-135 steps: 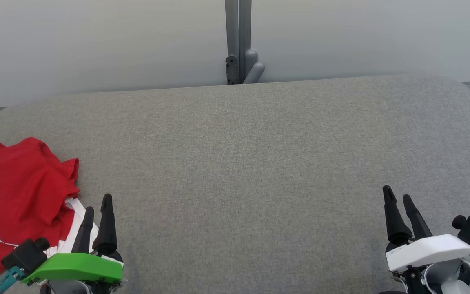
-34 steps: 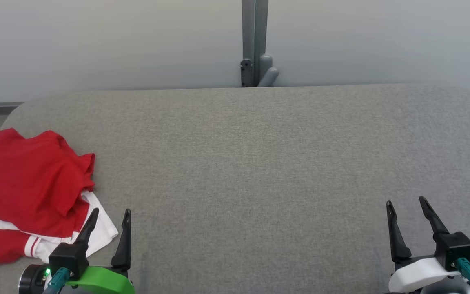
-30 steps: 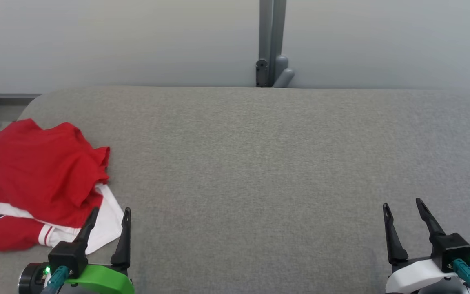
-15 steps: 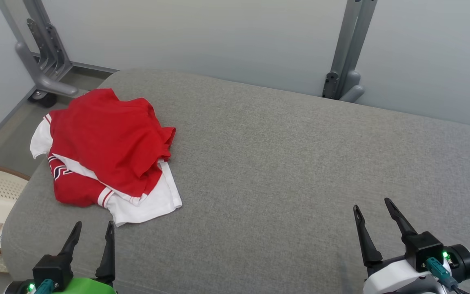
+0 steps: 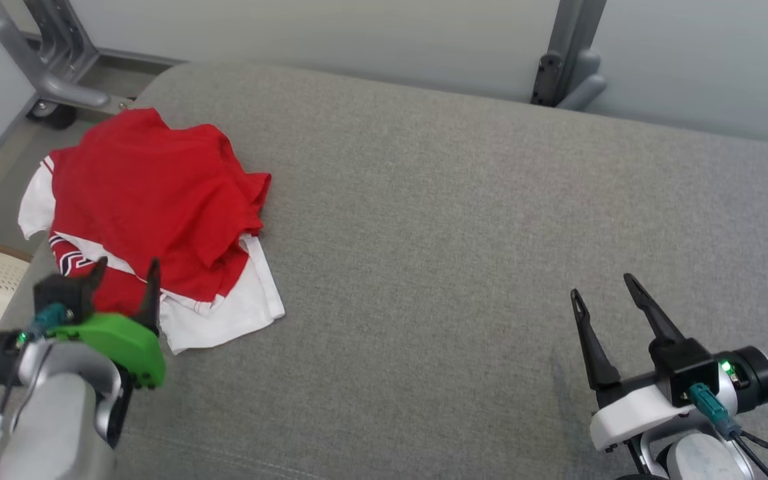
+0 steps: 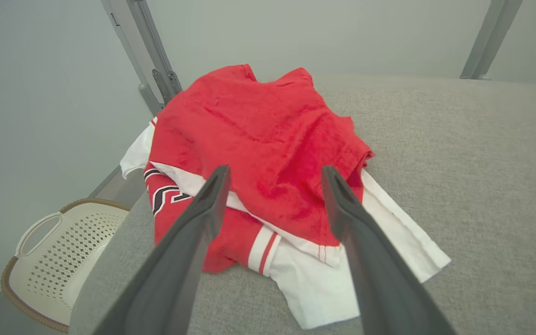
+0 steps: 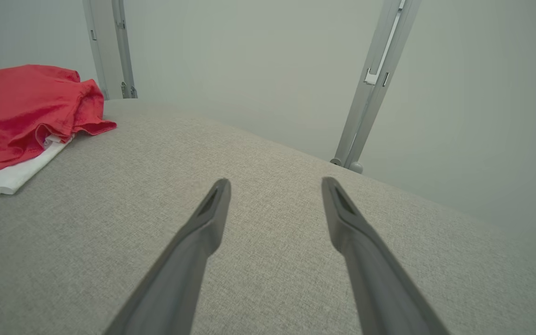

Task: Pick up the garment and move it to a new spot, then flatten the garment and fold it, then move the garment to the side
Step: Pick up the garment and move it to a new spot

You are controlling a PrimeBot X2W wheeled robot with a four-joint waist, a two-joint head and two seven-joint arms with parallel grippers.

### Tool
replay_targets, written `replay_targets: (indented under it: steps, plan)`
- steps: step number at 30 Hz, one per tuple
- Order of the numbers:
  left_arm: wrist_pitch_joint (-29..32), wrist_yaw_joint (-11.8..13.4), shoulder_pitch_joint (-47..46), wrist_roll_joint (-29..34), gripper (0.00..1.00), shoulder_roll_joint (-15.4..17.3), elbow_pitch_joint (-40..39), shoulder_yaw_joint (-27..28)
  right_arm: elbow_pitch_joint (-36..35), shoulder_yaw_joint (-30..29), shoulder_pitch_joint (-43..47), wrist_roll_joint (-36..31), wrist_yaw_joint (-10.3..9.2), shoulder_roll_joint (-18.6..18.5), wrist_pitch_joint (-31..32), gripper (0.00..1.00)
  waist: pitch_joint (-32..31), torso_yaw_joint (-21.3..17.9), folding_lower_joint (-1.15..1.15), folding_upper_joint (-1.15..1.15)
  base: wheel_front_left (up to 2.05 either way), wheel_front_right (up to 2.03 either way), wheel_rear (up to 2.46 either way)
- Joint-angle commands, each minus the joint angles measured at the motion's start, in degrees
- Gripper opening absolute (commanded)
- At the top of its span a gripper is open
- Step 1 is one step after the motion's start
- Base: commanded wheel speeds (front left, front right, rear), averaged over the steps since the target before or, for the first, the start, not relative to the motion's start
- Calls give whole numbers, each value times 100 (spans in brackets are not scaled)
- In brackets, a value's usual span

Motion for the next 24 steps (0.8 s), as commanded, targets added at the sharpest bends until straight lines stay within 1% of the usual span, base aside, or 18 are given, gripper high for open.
replay_targets:
  steps: [1,2,6,12,14,16,17,18,19,20,21,22,24]
  plan:
    - [151,-16,-548,-180,100,133,350,-13,-52,18,-184,-63,-2,-57,-18,100,1047,-528,0,0,0,0,0]
    - [151,-16,-548,-180,100,133,350,-13,-52,18,-184,-63,-2,-57,-18,100,1047,-528,0,0,0,0,0]
    - [492,15,-1299,-424,100,311,1262,160,-70,89,-385,-124,-2,-75,-18,100,1458,-709,0,0,0,0,0]
    - [768,308,-2065,-719,100,474,2417,501,-16,197,-542,-156,-2,-57,-18,100,1711,-932,0,0,0,0,0]
    - [846,299,-2186,-725,100,535,2695,489,5,252,-600,-157,-2,-49,-18,100,1742,-999,0,0,0,0,0]
    - [794,253,-2286,-729,100,601,2875,469,31,308,-632,-147,-2,-39,-18,100,1748,-1071,0,0,0,0,0]
    - [756,244,-2324,-759,97,630,2959,485,48,319,-636,-140,-2,-36,-18,100,1743,-1096,0,0,0,0,0]
    - [724,234,-2360,-771,71,644,3027,485,52,318,-651,-135,-2,-33,-18,100,1741,-1111,0,0,0,0,0]
    - [662,233,-2395,-761,61,646,3074,473,54,320,-666,-132,-2,-27,-18,100,1737,-1123,0,0,0,0,0]
    - [596,232,-2425,-738,43,661,3125,453,62,322,-674,-130,-2,-21,-18,100,1731,-1131,0,0,0,0,0]
    - [522,233,-2451,-711,29,682,3168,440,70,324,-679,-127,-2,-16,-18,100,1726,-1138,0,0,0,0,0]
    - [426,244,-2480,-718,0,701,3198,447,76,329,-679,-122,-2,-12,-18,100,1719,-1143,0,0,0,0,0]
    - [271,239,-2518,-681,0,742,3263,409,103,334,-678,-94,-2,-5,-18,100,1700,-1152,0,0,0,0,0]
